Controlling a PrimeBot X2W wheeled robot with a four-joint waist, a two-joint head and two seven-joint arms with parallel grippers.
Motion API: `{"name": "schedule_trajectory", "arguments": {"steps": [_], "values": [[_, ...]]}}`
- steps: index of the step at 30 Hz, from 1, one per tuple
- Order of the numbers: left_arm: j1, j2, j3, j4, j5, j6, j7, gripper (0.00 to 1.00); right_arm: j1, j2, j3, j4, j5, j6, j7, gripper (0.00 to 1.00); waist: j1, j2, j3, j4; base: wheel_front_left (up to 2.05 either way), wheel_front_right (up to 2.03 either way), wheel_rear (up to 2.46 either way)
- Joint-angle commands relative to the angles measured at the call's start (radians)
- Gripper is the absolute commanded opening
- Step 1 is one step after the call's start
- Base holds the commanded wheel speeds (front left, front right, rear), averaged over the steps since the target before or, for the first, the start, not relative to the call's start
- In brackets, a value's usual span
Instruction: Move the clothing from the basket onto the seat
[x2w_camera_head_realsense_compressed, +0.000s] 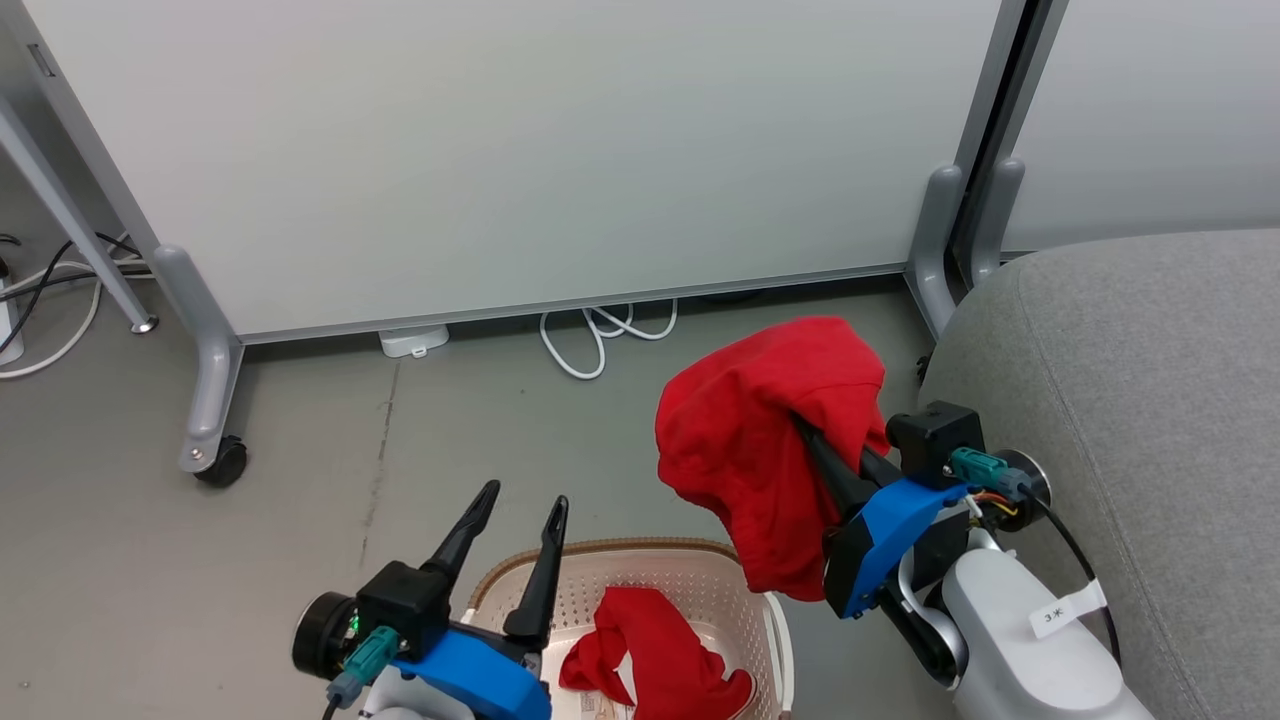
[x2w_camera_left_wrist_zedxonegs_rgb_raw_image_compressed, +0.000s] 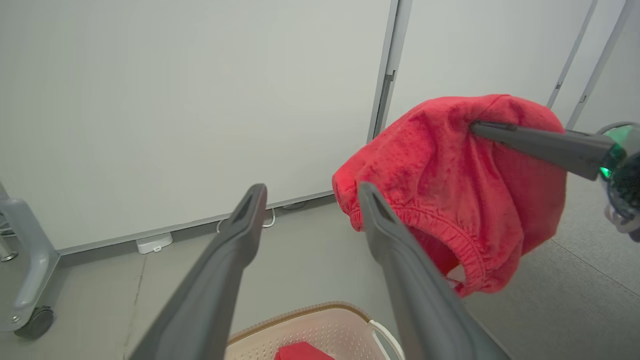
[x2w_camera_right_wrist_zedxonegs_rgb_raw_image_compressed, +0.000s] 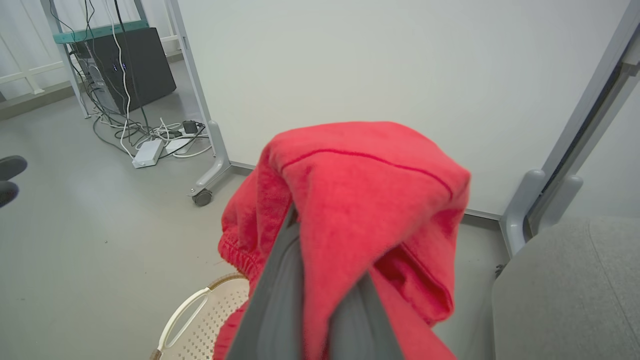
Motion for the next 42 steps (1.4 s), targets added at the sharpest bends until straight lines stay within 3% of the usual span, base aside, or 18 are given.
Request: {"name": "schedule_trajectory", "arguments": {"steps": [1, 22, 30, 42], "values": [[0.006, -0.004, 0.011, -0.001, 0.009, -0.006, -0.003, 1.00, 0.008, 0.002, -0.004, -0.009, -0.007, 0.000, 0.004, 0.00, 0.0000, 0.0000, 0.001, -0.001, 0.00, 0.00, 0.00], [0.028, -0.042, 0.082, 0.010, 0.056, -0.021, -0.003, 1.00, 0.040, 0.004, -0.032, -0.071, -0.026, 0.000, 0.037, 0.00, 0.0000, 0.0000, 0.015, -0.037, 0.00, 0.00, 0.00], [0.015, -0.039, 0.079, 0.000, 0.051, -0.021, -0.003, 1.00, 0.034, 0.002, -0.042, -0.082, -0.030, 0.000, 0.040, 0.00, 0.0000, 0.0000, 0.038, -0.127, 0.00, 0.00, 0.00], [-0.004, -0.033, 0.082, -0.016, 0.059, -0.021, -0.003, 1.00, 0.037, 0.010, -0.061, -0.086, -0.032, 0.000, 0.029, 0.00, 0.0000, 0.0000, 0.067, -0.322, 0.00, 0.00, 0.00]]}}
